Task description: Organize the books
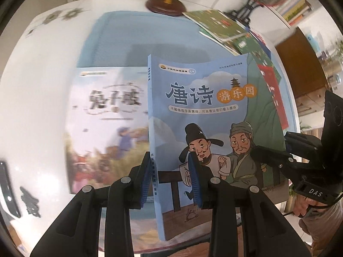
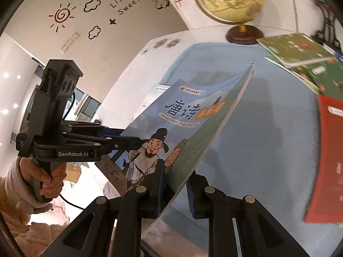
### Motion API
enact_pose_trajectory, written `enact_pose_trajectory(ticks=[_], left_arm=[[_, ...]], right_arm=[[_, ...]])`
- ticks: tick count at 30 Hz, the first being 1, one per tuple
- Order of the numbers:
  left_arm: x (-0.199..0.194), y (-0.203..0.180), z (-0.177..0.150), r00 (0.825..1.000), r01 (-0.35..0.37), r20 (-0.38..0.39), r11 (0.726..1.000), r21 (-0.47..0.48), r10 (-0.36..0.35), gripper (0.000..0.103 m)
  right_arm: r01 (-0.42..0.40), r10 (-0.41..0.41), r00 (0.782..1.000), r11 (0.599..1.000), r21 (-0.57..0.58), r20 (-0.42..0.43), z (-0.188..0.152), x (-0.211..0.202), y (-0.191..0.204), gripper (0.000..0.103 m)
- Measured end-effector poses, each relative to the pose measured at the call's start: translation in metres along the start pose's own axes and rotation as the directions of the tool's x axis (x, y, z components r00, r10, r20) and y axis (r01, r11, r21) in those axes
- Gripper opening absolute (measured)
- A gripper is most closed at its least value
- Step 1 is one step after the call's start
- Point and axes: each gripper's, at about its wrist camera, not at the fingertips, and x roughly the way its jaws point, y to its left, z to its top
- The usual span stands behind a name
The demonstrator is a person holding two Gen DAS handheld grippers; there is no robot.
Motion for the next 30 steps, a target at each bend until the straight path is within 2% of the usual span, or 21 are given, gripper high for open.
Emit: enact_pose_trajectory(ticks=[15,21,30], left_arm=[[-0.013,0.085,0.004,0.999,-0.020,0.032,0.990,-0.140,0.024,0.030],[-0.005,0.107,0.004,0.999,-0.034,0.026,0.981,-0.189,0.040,0.030],[0.008,0.121,0.006,0.999,-0.045,0.002,0.977,-0.207,0.046,0.030]], right_arm=[[-0.037,0.032,0.998,0.997,-0.074,-0.059,0.050,0.064,0.053,0.018],[-0.044,0.038,0.996,0.996,-0.077,-0.085,0.056,0.088,0.058,0.019],[-0.047,0.044,0.992,0.998,-0.029,-0.116,0.059,0.111,0.052,0.019]])
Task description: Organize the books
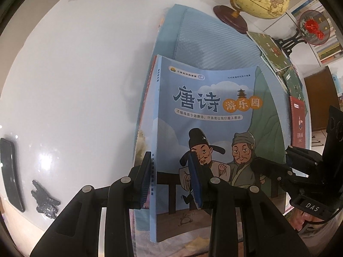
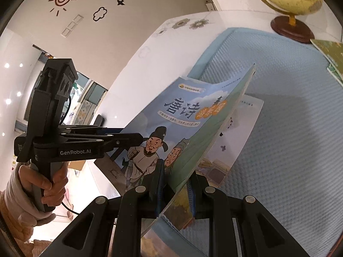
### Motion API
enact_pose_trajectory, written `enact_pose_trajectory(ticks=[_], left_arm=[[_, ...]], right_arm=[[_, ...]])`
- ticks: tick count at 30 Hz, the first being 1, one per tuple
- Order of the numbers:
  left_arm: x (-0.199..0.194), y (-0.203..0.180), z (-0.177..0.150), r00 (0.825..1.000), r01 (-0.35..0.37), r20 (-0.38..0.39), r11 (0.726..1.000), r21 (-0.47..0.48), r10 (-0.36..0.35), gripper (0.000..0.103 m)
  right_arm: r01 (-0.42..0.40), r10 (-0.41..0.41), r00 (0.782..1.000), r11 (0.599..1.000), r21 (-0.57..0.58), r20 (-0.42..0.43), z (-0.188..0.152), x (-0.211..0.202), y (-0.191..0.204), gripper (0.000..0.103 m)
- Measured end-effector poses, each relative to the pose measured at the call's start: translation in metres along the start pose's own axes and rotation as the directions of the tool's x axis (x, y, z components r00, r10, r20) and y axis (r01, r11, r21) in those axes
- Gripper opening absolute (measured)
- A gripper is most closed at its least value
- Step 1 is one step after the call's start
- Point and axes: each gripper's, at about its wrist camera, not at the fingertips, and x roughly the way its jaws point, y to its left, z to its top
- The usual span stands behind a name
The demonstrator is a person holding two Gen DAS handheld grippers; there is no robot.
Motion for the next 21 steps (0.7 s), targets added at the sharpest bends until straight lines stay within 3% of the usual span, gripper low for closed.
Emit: enact_pose_trajectory(ticks=[21], left_arm=[[0.030,0.008,0.008,0.996,-0.057,-0.066,0.998,-0.005,0.056,0.030]], right_arm=[[-0.040,0.056,0.993,0.989,0.141,-0.107,-0.007,0.035,-0.020,0.020]])
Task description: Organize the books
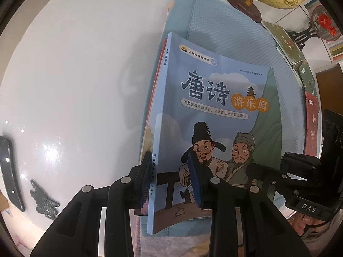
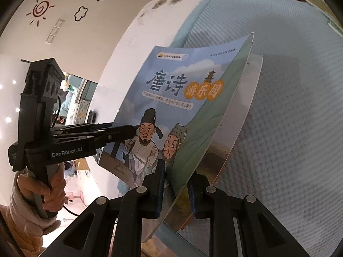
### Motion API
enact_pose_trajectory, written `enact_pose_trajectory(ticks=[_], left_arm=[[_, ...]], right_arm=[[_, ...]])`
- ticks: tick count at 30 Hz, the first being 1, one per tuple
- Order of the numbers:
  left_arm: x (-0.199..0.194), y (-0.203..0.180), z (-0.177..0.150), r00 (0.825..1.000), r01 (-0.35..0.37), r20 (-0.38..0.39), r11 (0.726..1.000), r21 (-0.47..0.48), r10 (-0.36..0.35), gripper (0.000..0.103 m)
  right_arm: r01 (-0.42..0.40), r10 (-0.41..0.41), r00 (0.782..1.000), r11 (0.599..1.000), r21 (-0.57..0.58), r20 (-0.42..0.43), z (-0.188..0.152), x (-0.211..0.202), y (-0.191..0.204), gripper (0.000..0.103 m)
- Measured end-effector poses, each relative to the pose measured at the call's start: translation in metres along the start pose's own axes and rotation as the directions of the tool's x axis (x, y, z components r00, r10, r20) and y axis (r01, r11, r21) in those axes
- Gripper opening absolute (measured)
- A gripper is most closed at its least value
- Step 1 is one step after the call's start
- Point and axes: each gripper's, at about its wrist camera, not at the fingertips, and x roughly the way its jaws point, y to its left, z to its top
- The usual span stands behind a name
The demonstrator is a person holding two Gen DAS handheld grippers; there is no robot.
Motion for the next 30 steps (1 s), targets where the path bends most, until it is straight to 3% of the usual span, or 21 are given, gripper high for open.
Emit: enact_pose_trajectory(ticks=[24,28,30], left_arm=[[0.005,-0.014,0.002,0.994,-0.109,0.003,0.993,0.036,0.109,0.034],[0.004,-0.013,0.003,0.992,-0.127,0.004,0.992,0.021,0.127,0.034],[0.001,-0.009,0.002,0.986,-0.164,0.009,0.986,0.008,0.164,0.034]], right_arm=[[0.019,-0.014,0.998,0.997,0.072,-0.066,0.001,0.016,-0.003,0.029],[-0.026,0.032,0.999,0.990,0.136,-0.039,-0.003,0.013,-0.003,0.062],[0.037,-0.032,0.999,0.990,0.133,-0.044,-0.004,0.007,-0.001,0.067]])
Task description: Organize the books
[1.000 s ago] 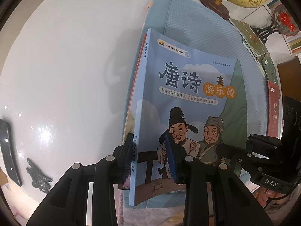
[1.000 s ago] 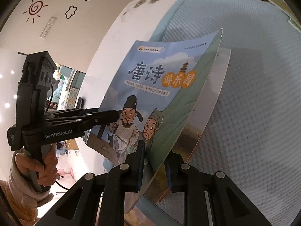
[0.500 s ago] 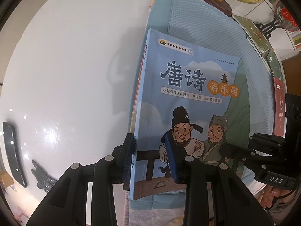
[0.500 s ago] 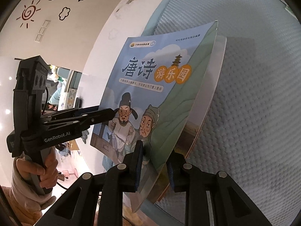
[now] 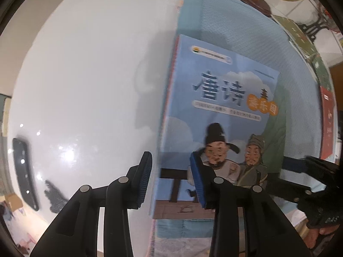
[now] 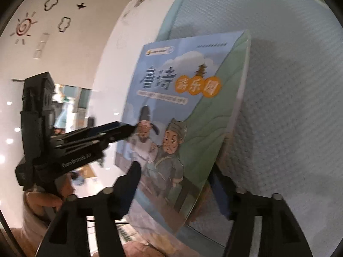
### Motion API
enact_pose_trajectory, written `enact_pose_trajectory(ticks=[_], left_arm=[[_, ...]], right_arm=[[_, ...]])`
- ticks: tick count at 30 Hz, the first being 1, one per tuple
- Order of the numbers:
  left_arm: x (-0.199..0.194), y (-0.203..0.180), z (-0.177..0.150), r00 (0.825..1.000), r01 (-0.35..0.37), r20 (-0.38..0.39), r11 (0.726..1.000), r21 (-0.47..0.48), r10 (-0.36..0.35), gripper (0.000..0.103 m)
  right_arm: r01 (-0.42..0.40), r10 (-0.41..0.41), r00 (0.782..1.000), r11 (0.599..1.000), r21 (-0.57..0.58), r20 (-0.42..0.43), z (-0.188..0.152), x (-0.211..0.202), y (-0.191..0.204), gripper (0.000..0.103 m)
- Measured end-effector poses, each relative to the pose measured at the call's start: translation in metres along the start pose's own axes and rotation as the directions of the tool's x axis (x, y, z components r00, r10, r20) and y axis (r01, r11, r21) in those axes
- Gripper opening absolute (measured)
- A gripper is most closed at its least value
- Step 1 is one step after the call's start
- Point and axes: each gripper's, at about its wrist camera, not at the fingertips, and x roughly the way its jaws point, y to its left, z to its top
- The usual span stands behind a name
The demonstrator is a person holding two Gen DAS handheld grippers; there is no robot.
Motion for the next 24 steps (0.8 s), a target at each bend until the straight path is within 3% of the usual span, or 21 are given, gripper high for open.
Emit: enact_pose_trajectory(ticks=[3,7,10,13,17,21,24], left_arm=[[-0.006,0.005,0.002,0.998,-0.059,0.001,0.998,-0.015,0.059,0.035],[-0.019,0.004,0.006,0.998,-0.057,0.029,0.997,-0.044,0.058,0.036],[-0.034,-0.017,0.006,0.994,-0.075,0.077,0.997,-0.023,0.077,0.038],[-0.042,-0.042,0.003,0.994,-0.047,0.095,0.999,-0.003,0.047,0.042],[-0.044,-0.097,0.007,0.995,0.051,0.089,0.998,0.039,-0.054,0.043],[-0.034,-0.158,0.010,0.993,0.088,0.068,0.988,0.125,-0.097,0.043],[-0.027,-0.218,0.010,0.988,0.136,0.048,0.973,0.187,-0.148,0.043]], right_arm=[[0.057,-0.057,0.998,0.998,-0.007,0.015,-0.003,-0.015,0.000,0.067],[0.105,-0.105,0.991,0.994,0.005,0.081,-0.008,-0.046,-0.010,0.074],[0.114,-0.112,0.981,0.993,-0.006,0.158,-0.015,-0.076,-0.021,0.074],[0.146,-0.137,0.962,0.989,-0.018,0.237,-0.025,-0.107,-0.033,0.075],[0.192,-0.193,0.937,0.981,0.034,0.290,-0.042,-0.152,-0.073,0.076],[0.230,-0.252,0.919,0.967,0.105,0.302,-0.059,-0.191,-0.122,0.076],[0.285,-0.323,0.892,0.945,0.162,0.316,-0.075,-0.221,-0.163,0.076]])
